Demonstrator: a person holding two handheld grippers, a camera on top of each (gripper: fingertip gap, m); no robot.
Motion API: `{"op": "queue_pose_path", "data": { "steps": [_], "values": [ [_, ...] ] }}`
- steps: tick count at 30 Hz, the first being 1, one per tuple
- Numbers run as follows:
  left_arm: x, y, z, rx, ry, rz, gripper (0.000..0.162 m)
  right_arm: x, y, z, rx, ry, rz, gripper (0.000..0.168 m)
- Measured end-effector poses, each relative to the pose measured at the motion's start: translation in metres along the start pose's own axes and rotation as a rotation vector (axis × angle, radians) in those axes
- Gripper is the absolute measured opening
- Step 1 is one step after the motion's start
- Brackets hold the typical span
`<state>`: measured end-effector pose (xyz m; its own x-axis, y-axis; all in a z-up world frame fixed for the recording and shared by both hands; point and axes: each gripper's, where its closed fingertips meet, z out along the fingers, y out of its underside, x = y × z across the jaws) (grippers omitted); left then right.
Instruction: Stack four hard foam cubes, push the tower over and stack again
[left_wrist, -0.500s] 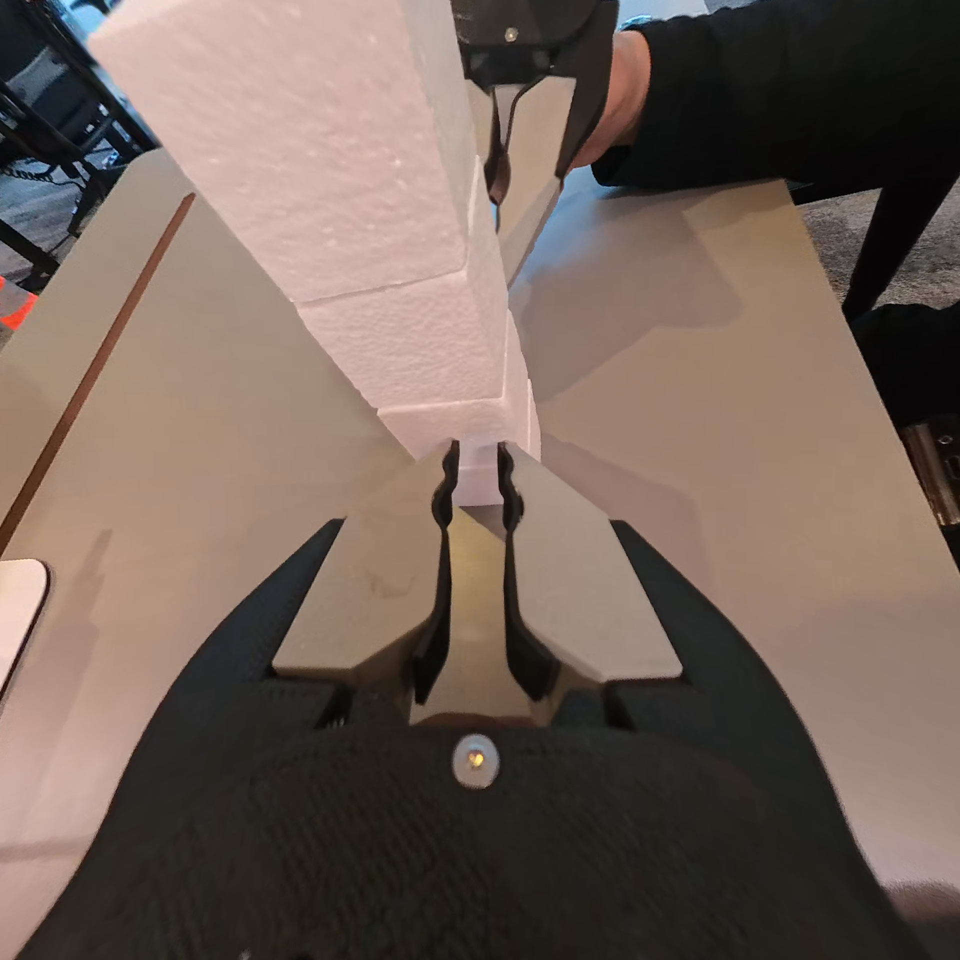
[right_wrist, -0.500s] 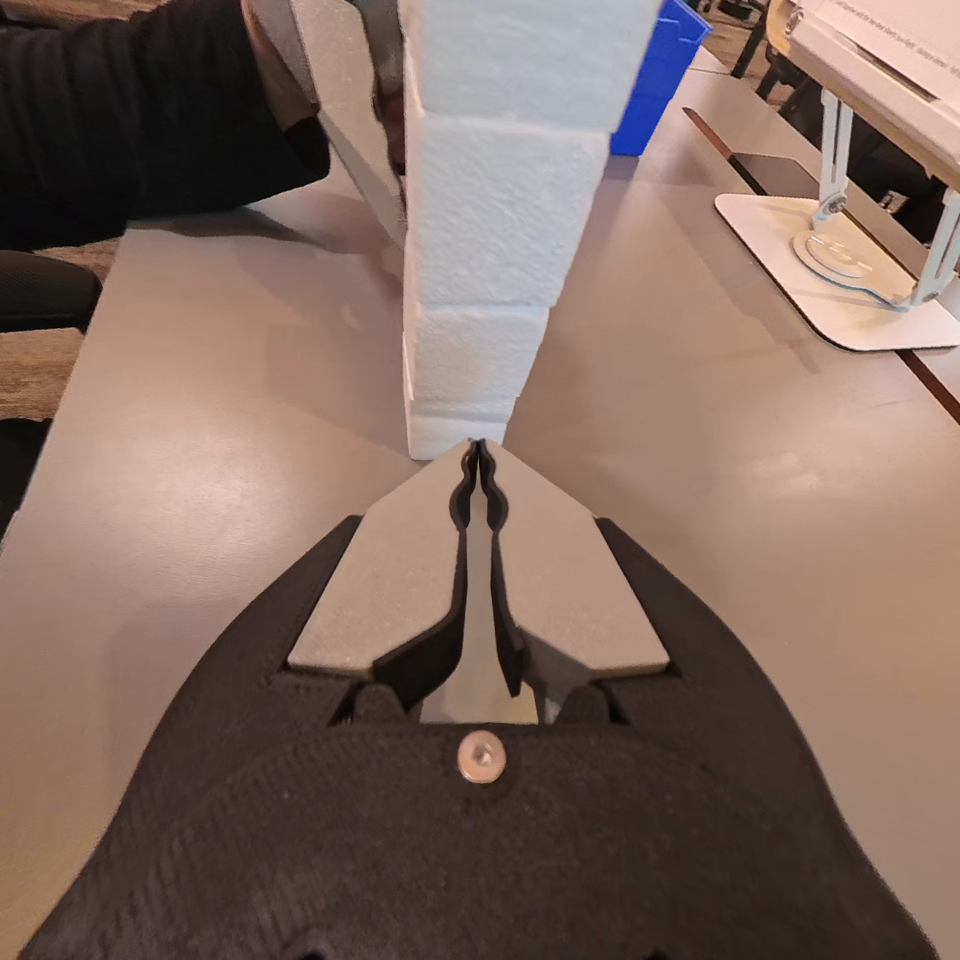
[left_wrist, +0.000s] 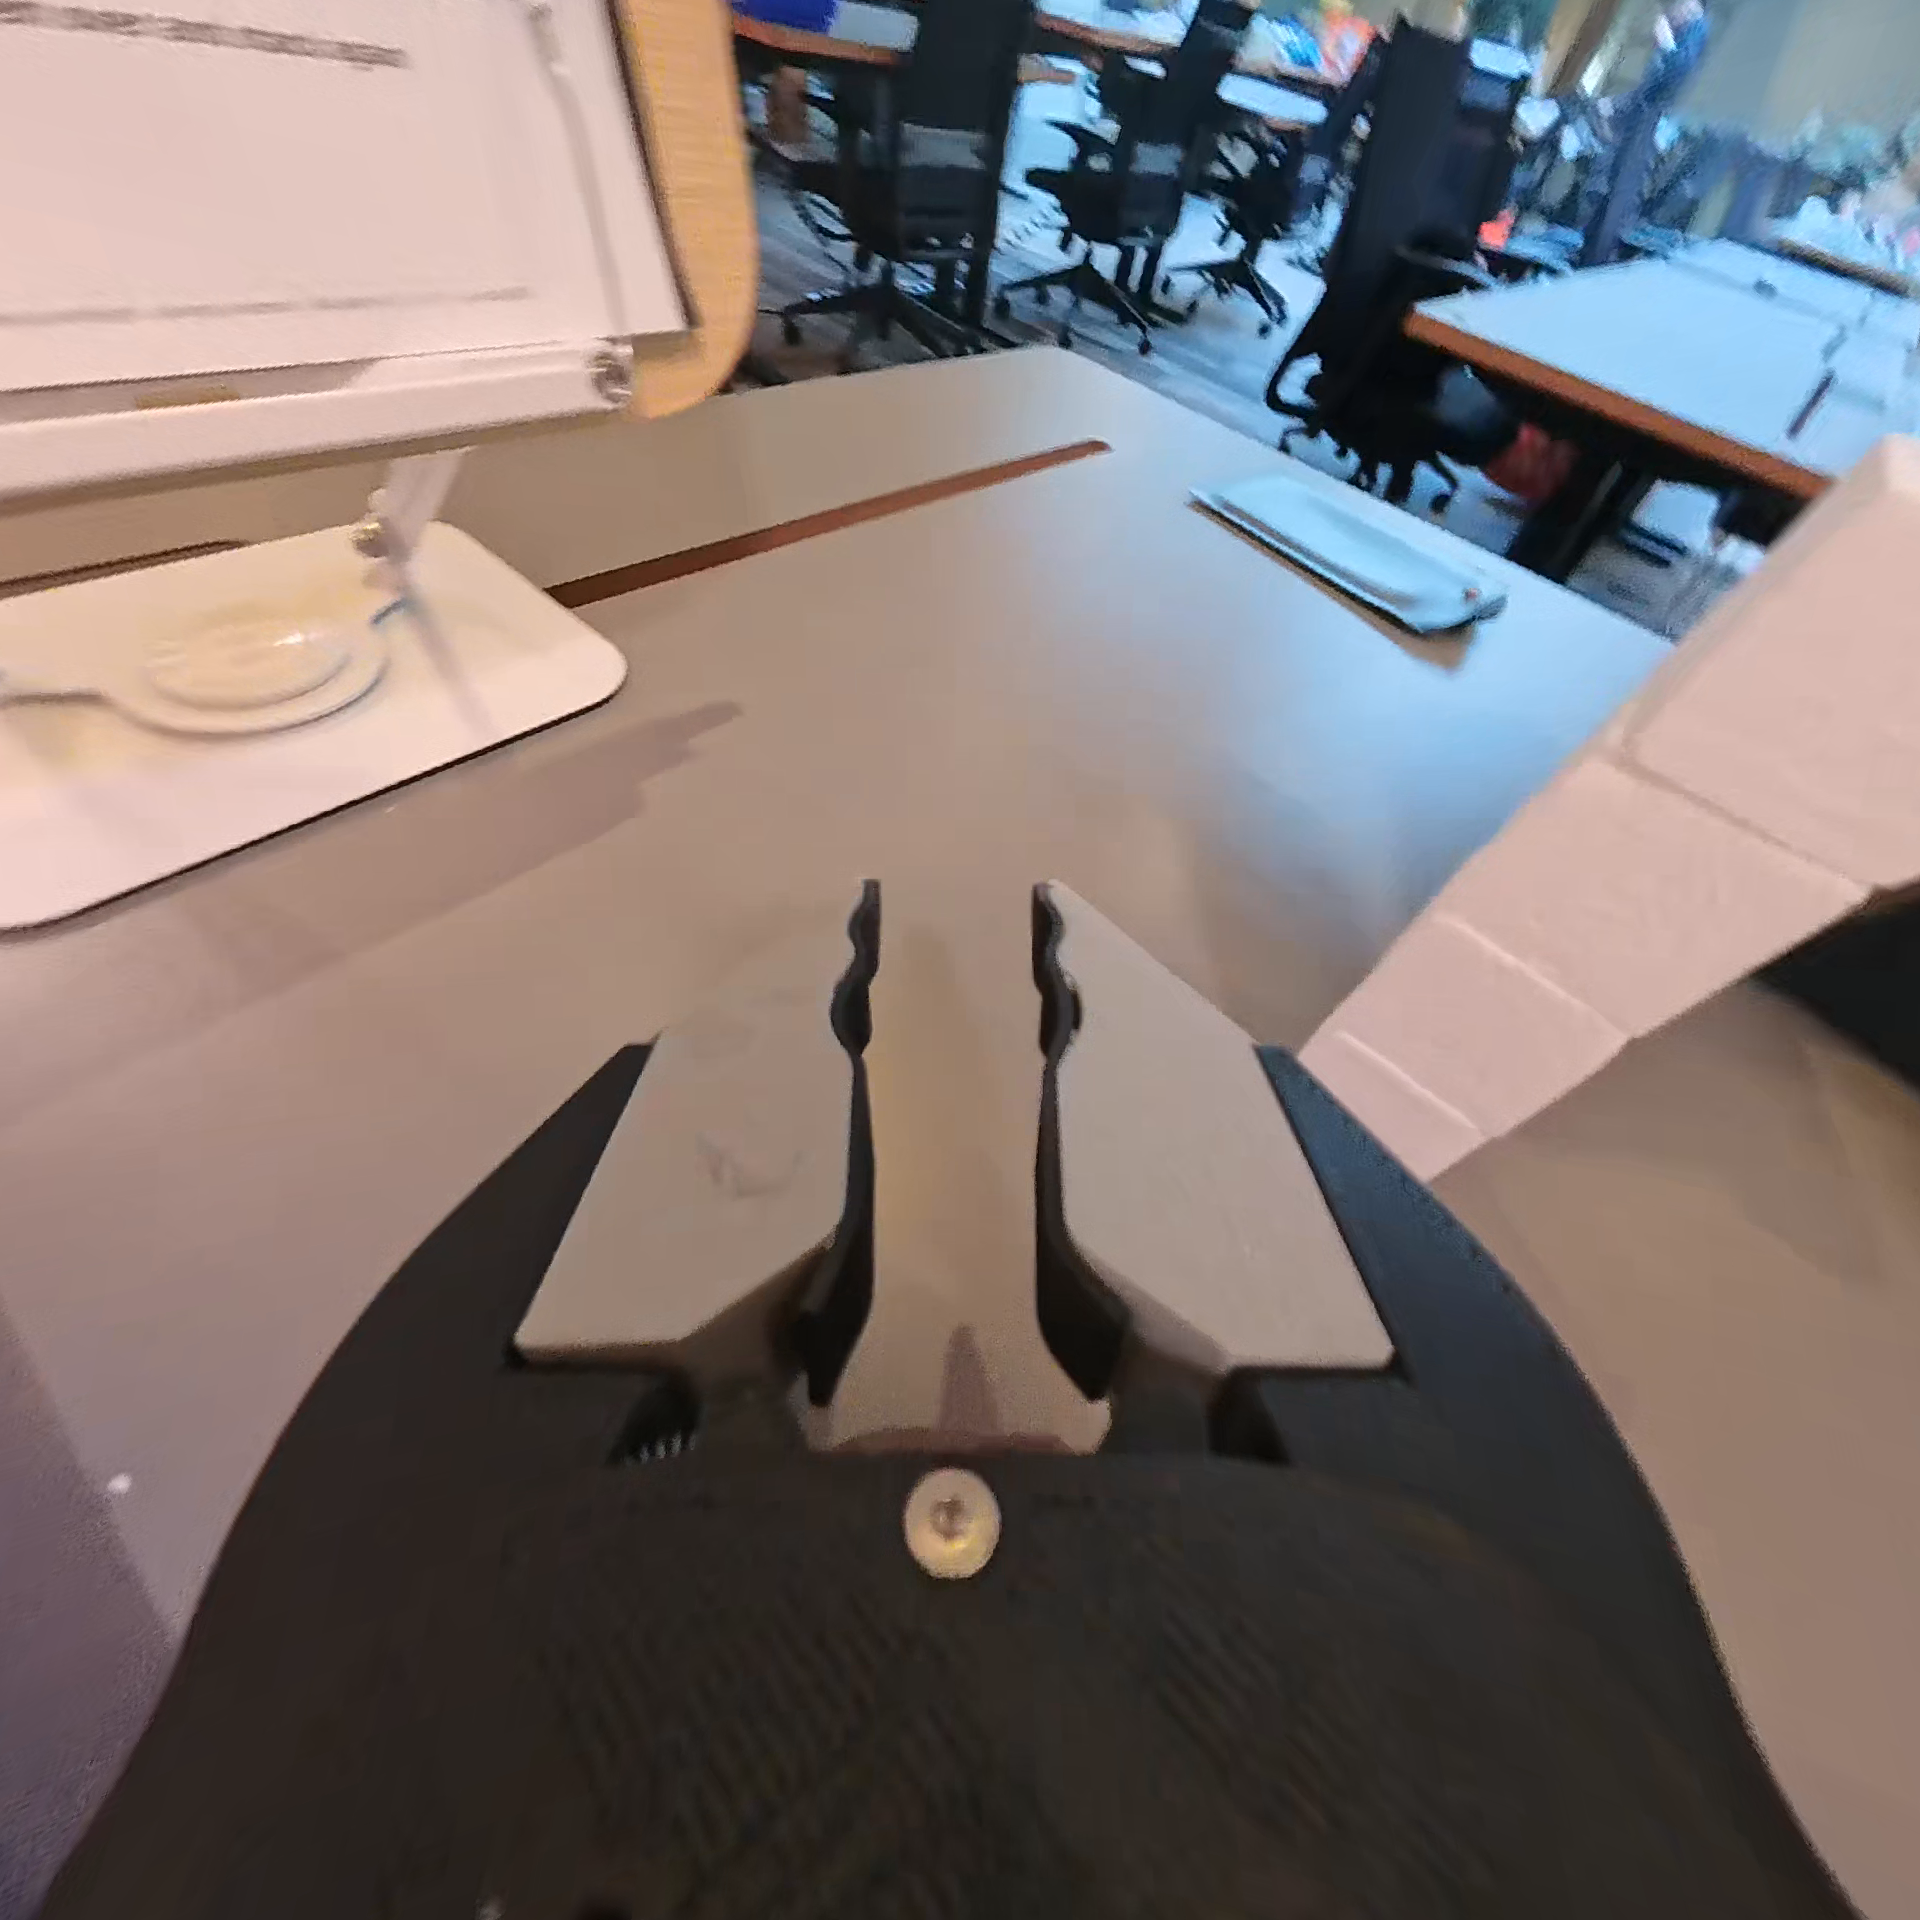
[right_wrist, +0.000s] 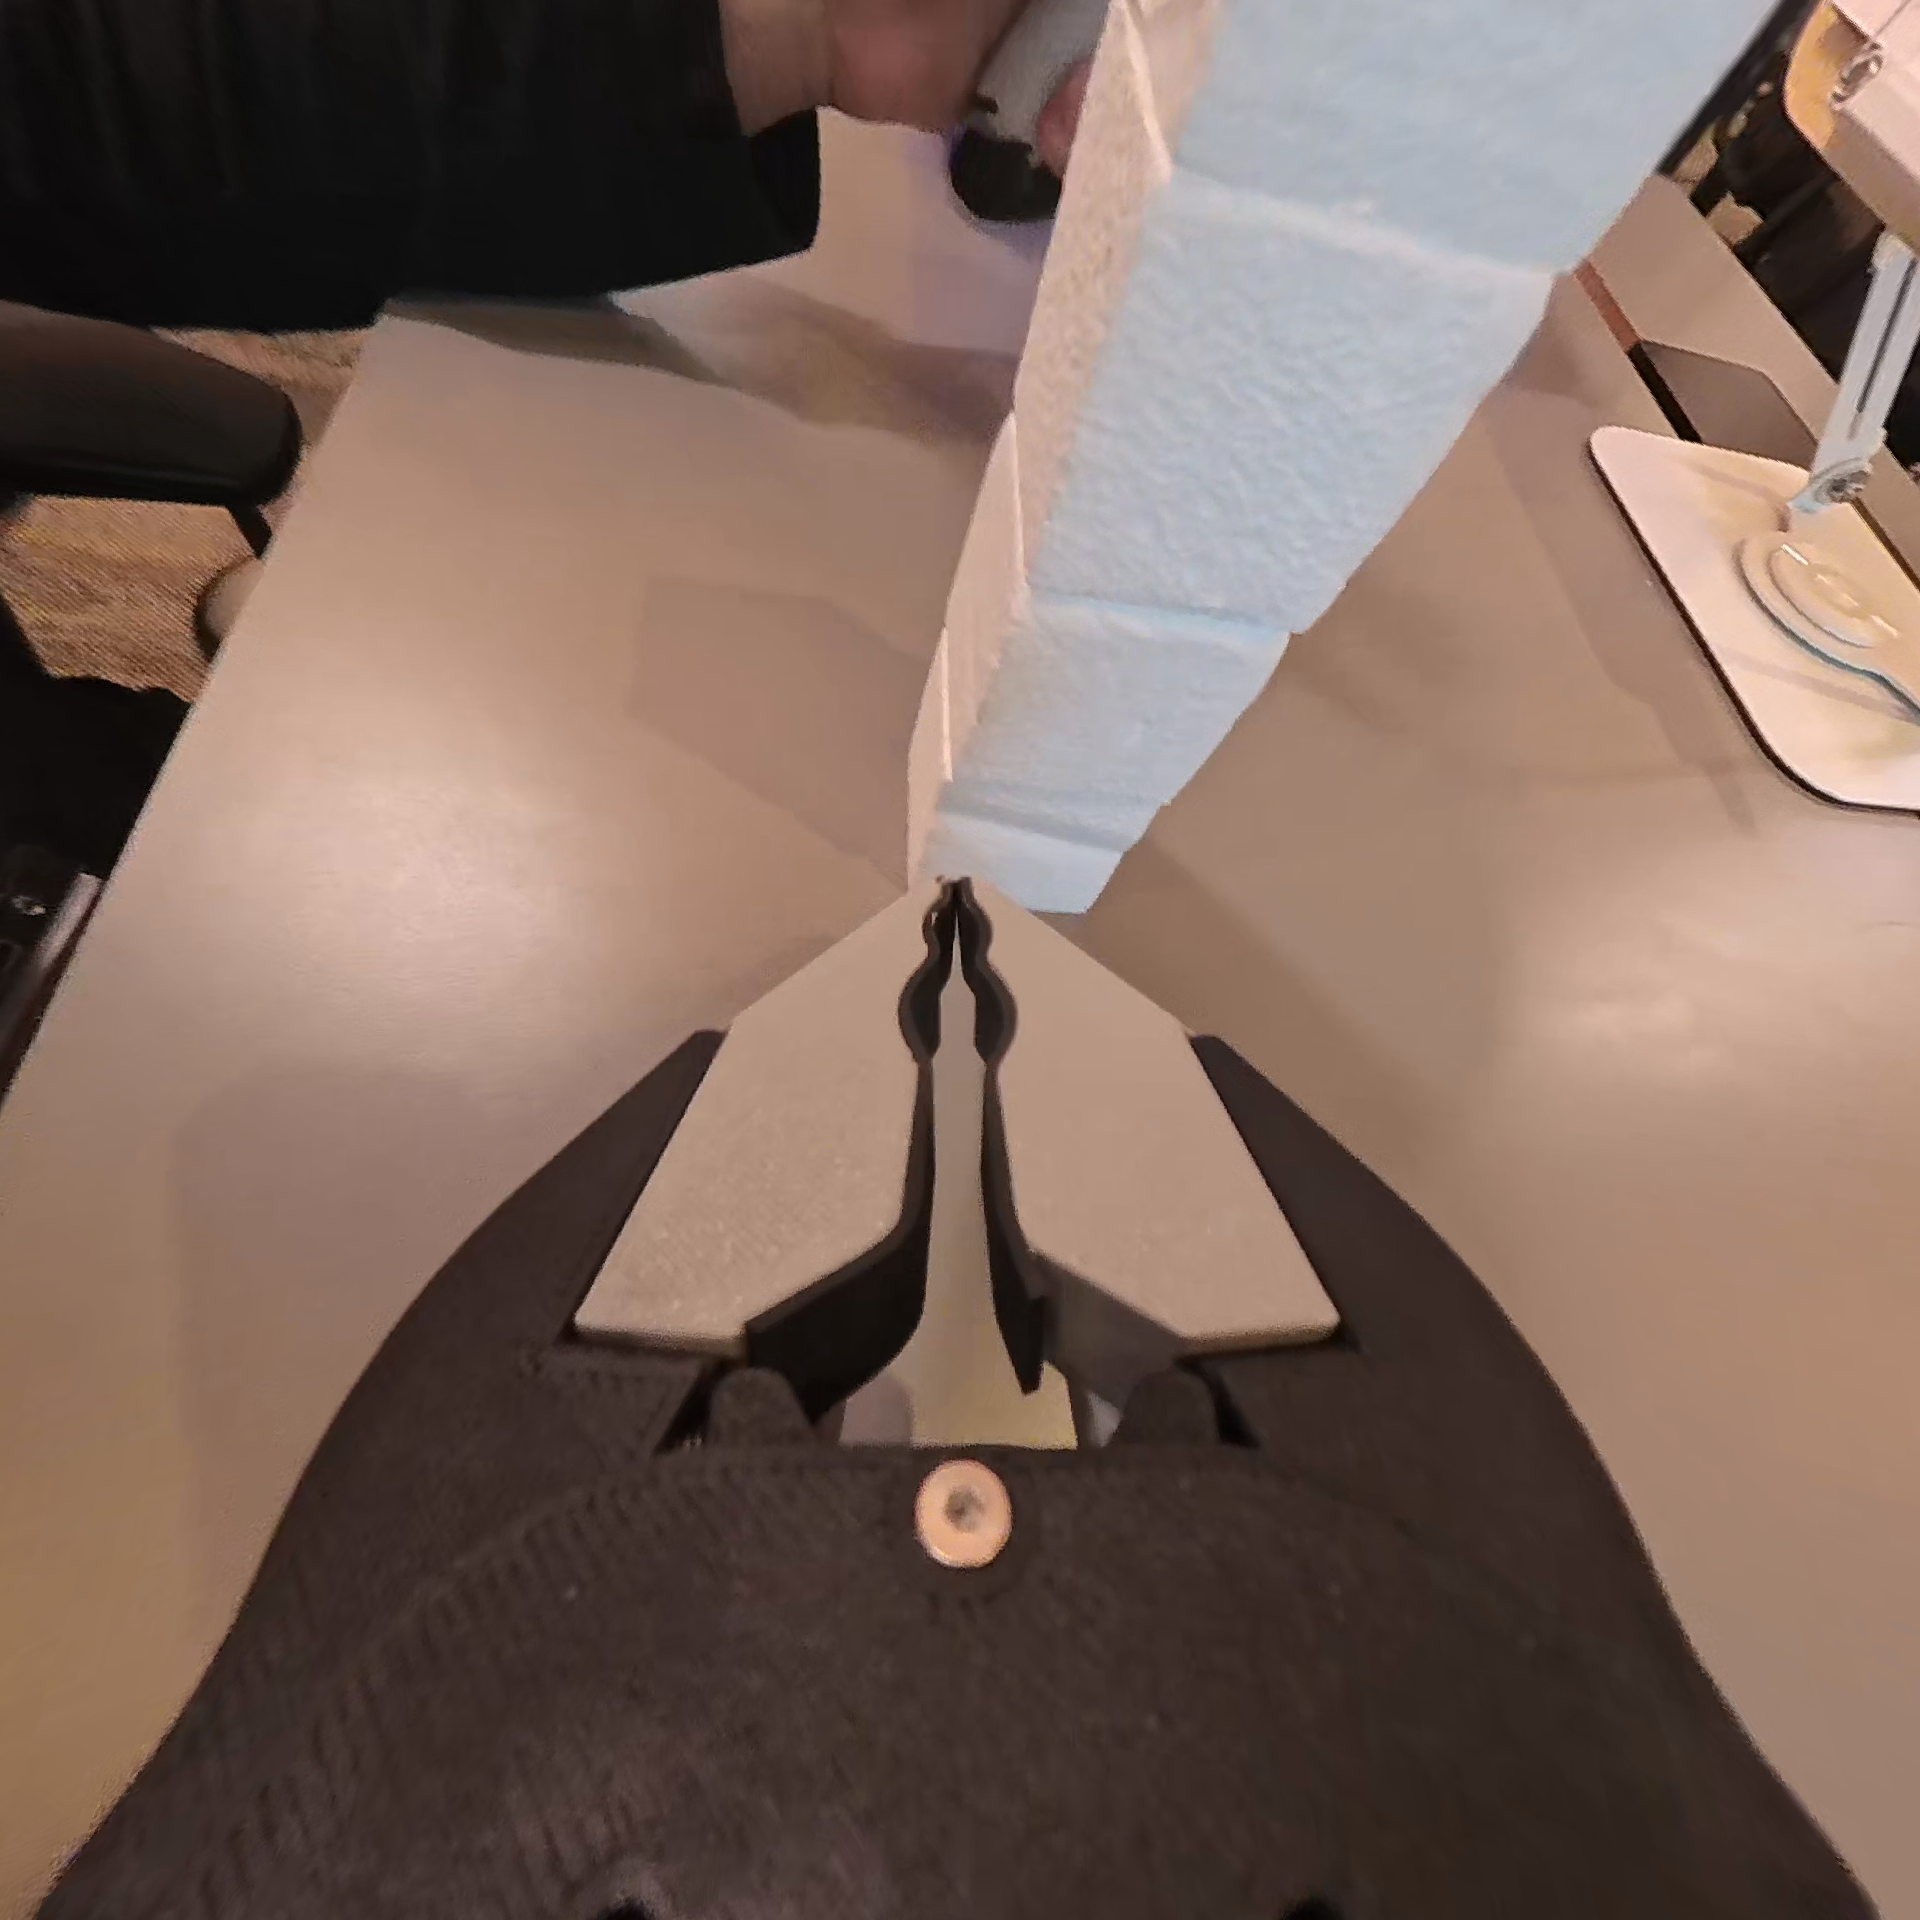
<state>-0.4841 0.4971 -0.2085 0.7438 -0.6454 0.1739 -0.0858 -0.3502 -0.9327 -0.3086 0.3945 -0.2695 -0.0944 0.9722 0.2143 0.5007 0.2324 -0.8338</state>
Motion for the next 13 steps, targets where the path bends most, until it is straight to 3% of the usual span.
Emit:
{"op": "queue_pose_path", "data": {
  "steps": [6,9,13],
  "values": [
    [-0.018,-0.006,-0.018,0.037,-0.041,-0.081,0.027,0.01,-0.007,-0.004,-0.118,0.016,-0.072,0.0],
    [-0.023,-0.008,-0.027,0.028,-0.082,-0.043,0.026,0.009,-0.013,-0.002,-0.259,-0.034,-0.12,0.0],
    [-0.049,0.01,-0.042,-0.092,-0.247,0.054,0.023,0.007,-0.022,0.003,-0.406,-0.08,-0.226,0.0]
  ]
}}
